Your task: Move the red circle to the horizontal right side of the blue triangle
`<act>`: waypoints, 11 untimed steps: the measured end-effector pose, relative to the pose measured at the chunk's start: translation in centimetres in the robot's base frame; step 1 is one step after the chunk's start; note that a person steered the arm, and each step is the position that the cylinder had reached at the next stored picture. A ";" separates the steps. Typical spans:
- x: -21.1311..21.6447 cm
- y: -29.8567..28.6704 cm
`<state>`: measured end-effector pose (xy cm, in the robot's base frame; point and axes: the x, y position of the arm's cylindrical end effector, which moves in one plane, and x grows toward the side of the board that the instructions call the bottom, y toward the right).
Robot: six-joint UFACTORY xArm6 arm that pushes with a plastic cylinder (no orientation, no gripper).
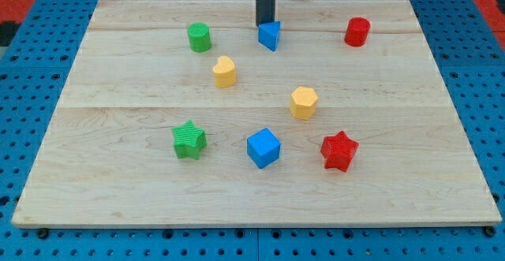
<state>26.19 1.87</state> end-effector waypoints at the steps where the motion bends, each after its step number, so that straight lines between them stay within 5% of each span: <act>1: -0.6 0.8; 3: -5.3 10.7; 4: -5.3 19.9; 5: -3.7 22.7; 11: 1.4 18.2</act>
<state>27.59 20.11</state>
